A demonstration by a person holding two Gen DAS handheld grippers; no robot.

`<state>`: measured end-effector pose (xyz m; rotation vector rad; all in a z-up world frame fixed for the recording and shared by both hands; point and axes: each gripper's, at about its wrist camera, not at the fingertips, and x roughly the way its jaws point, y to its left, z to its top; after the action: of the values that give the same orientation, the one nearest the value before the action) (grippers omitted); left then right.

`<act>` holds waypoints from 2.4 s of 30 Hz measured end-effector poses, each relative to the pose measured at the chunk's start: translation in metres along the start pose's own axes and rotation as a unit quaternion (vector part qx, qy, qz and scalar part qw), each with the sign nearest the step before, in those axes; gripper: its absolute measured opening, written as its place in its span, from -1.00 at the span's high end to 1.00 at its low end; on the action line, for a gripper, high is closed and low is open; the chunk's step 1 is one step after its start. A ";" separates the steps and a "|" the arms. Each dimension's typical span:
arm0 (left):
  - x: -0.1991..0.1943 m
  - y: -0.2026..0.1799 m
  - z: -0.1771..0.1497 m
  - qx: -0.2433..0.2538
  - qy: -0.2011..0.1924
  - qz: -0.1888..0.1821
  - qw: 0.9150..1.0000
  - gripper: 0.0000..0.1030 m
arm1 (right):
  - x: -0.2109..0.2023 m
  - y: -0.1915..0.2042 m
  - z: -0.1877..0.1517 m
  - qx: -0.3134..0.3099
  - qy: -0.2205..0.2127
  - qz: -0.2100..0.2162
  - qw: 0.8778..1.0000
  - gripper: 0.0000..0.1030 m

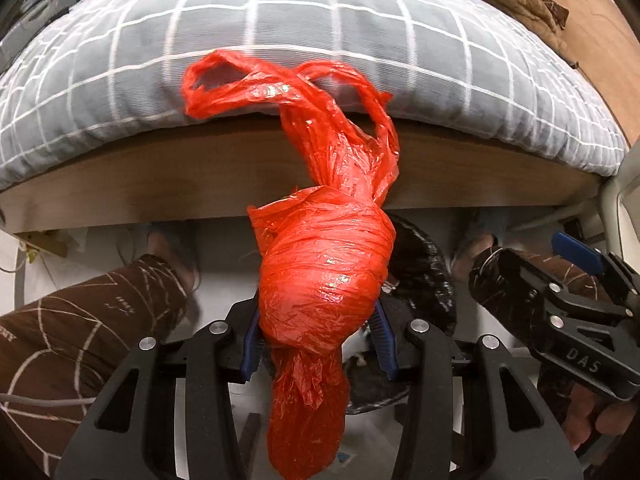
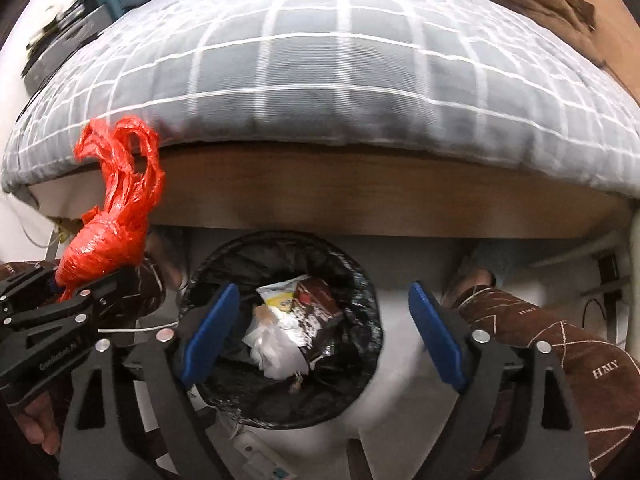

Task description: Collect trash

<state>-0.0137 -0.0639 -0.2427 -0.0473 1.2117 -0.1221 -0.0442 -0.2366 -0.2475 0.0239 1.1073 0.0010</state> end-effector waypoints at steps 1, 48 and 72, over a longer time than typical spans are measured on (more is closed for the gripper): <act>0.001 -0.006 -0.001 0.002 0.000 0.000 1.000 0.14 | -0.001 -0.005 -0.002 0.001 0.000 -0.003 1.000 -0.64; -0.139 -0.008 0.014 0.014 -0.166 0.044 0.985 -0.89 | -0.136 0.011 0.028 -0.004 -0.145 -0.012 0.989 -0.85; -0.205 -0.009 -0.023 0.013 -0.194 0.045 0.980 -0.89 | -0.210 0.019 0.002 0.000 -0.182 -0.026 0.983 -0.85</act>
<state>-0.1063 -0.0474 -0.0588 0.0070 0.8196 -0.0467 -0.1362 -0.2206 -0.0584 -0.0060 0.7418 -0.0490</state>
